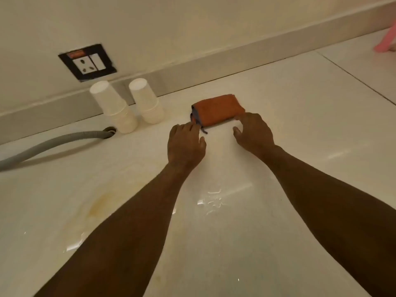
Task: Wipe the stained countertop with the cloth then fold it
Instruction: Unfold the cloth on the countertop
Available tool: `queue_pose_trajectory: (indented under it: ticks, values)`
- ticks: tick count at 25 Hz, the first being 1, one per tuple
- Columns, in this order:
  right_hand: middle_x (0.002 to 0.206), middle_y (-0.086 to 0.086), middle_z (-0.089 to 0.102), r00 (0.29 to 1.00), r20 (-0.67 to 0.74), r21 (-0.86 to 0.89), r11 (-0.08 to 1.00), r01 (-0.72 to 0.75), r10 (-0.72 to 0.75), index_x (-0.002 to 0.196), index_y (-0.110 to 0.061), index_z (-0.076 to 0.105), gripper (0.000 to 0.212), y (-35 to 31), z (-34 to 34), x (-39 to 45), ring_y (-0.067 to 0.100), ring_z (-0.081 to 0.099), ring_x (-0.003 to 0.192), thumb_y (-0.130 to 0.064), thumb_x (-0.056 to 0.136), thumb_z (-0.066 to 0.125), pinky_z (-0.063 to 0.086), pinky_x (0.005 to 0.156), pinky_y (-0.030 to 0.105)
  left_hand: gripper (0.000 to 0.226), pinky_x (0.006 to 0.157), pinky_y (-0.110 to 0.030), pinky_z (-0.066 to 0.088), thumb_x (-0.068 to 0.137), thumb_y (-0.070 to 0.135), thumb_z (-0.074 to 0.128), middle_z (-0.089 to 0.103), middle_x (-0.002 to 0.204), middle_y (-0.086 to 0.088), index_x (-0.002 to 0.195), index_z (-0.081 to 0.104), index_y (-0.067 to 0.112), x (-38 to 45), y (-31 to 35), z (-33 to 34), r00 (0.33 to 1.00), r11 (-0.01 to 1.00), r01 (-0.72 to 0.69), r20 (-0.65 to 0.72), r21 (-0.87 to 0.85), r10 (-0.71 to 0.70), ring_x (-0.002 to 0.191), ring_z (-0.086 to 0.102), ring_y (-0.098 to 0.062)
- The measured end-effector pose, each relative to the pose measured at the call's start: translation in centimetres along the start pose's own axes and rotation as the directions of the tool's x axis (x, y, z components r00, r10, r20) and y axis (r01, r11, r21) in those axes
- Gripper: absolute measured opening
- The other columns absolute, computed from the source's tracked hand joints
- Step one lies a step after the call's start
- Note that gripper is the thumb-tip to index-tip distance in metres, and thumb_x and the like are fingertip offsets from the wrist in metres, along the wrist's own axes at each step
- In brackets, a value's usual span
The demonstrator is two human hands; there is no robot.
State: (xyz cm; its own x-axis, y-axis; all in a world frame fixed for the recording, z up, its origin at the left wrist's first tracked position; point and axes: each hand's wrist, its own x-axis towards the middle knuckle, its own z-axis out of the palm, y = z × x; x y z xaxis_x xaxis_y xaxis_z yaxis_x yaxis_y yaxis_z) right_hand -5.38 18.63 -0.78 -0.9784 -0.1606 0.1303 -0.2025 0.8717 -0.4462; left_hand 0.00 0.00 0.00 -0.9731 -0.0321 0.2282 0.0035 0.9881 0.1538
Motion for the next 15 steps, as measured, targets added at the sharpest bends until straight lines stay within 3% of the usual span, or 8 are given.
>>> queue_pose_trajectory:
  ticks: [5, 11, 15]
  values:
    - [0.125, 0.013, 0.059, 0.996, -0.007, -0.118, 0.989, 0.086, -0.088, 0.118, -0.009, 0.058, 0.028, 0.1, 1.5, 3.9, 0.033, 0.051, 0.115, -0.020, 0.093, 0.054, 0.048, 0.090, 0.046, 0.043, 0.107, -0.041, 0.035, 0.091, 0.037, 0.052, 0.057, 0.132, -0.008, 0.127, 0.052, 0.015, 4.4, 1.1, 2.4, 0.993, 0.999, -0.023, 0.116, 0.045, 0.017, 0.121, 0.052, -0.027]
    - [0.106, 0.009, 0.070, 0.988, -0.009, -0.203, 0.968, 0.149, -0.154, 0.107, -0.019, 0.070, 0.022, 0.5, 1.4, 6.5, 0.028, 0.057, 0.102, -0.025, 0.094, 0.053, 0.041, 0.090, 0.042, 0.027, 0.099, -0.042, 0.039, 0.096, 0.022, 0.045, 0.063, 0.120, -0.012, 0.113, 0.063, 0.012, 7.1, 1.2, 2.9, 0.999, 0.993, -0.020, 0.048, 0.120, 0.014, 0.110, 0.055, -0.030]
    - [0.099, 0.009, 0.069, 0.978, -0.111, -0.111, 0.980, 0.164, -0.176, 0.105, -0.013, 0.065, 0.021, -1.2, -0.6, 6.3, 0.027, 0.060, 0.098, -0.023, 0.097, 0.048, 0.039, 0.094, 0.040, 0.027, 0.089, -0.041, 0.043, 0.098, 0.025, 0.043, 0.065, 0.111, -0.009, 0.116, 0.059, 0.014, 7.8, 1.0, -0.3, 0.999, 0.997, 0.032, 0.017, -0.066, -0.031, 0.103, 0.056, -0.027]
